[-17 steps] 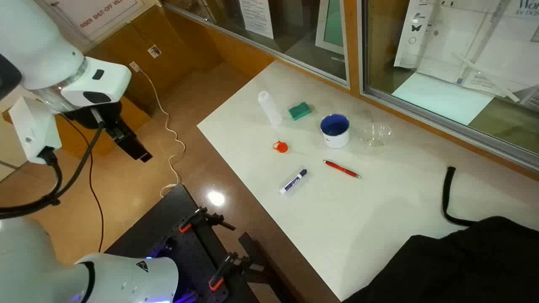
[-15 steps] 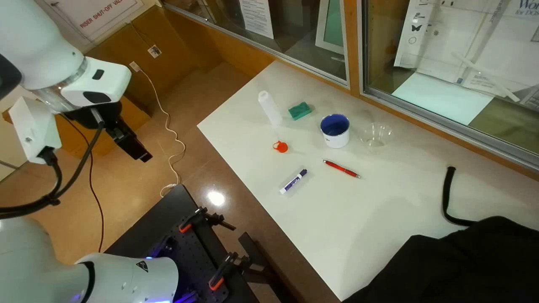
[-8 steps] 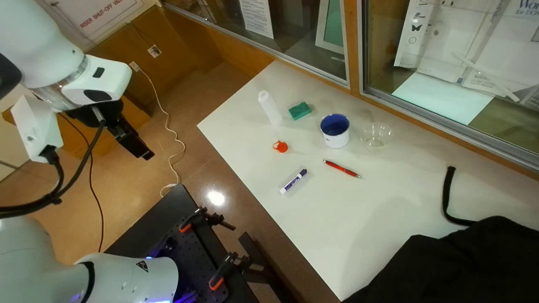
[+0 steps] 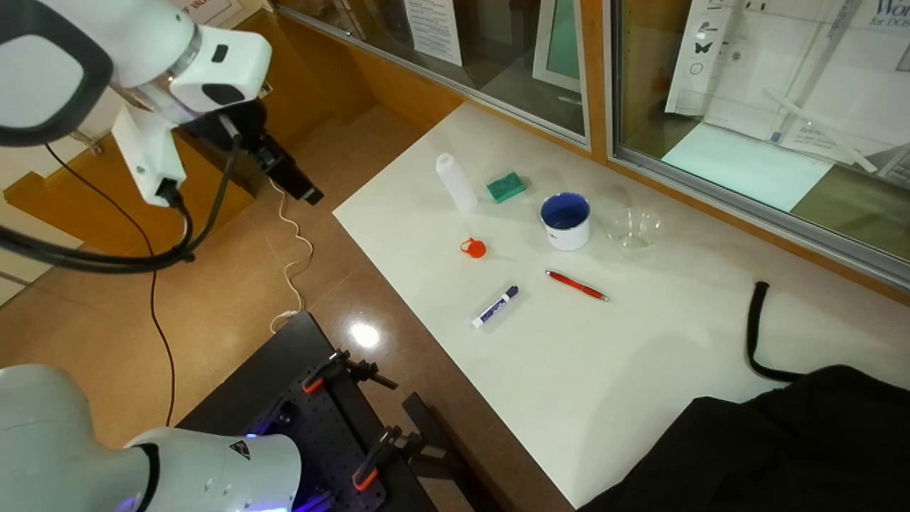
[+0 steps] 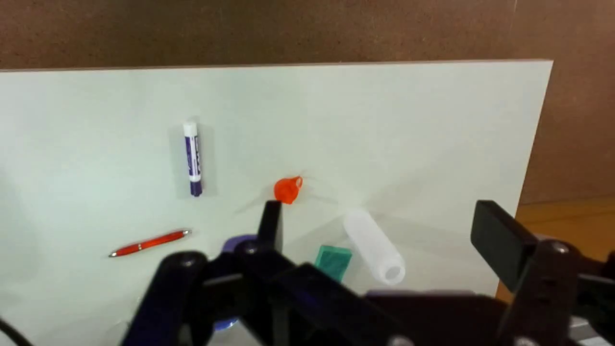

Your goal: Move the sponge to the right

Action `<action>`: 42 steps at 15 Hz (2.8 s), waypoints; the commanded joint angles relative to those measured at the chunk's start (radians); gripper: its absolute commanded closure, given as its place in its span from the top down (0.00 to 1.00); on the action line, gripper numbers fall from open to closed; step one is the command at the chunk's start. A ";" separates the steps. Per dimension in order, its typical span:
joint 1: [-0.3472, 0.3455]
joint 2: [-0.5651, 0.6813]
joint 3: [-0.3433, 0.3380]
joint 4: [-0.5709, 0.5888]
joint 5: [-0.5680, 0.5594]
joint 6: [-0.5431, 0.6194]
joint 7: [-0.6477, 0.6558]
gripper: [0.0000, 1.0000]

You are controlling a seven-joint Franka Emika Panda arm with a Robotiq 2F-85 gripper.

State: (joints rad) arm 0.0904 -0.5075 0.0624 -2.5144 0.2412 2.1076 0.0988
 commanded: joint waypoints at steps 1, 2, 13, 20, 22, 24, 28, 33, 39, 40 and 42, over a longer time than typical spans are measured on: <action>-0.015 0.212 0.031 0.149 -0.007 0.091 0.072 1.00; -0.013 0.260 0.032 0.180 -0.004 0.124 0.082 1.00; -0.001 0.514 0.029 0.304 -0.054 0.317 0.166 1.00; -0.016 0.739 0.029 0.437 0.195 0.470 0.176 1.00; -0.012 0.821 0.036 0.479 0.218 0.528 0.195 1.00; -0.001 0.902 0.030 0.521 0.195 0.599 0.221 1.00; 0.021 1.037 0.011 0.596 0.161 0.679 0.275 1.00; 0.035 1.155 -0.004 0.687 0.141 0.657 0.320 1.00; 0.051 1.266 -0.040 0.789 0.132 0.613 0.384 1.00; 0.051 1.285 -0.046 0.809 0.132 0.601 0.394 1.00; 0.054 1.321 -0.055 0.850 0.130 0.575 0.412 1.00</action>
State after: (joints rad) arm 0.1297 0.7583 0.0316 -1.7506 0.3942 2.7481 0.4506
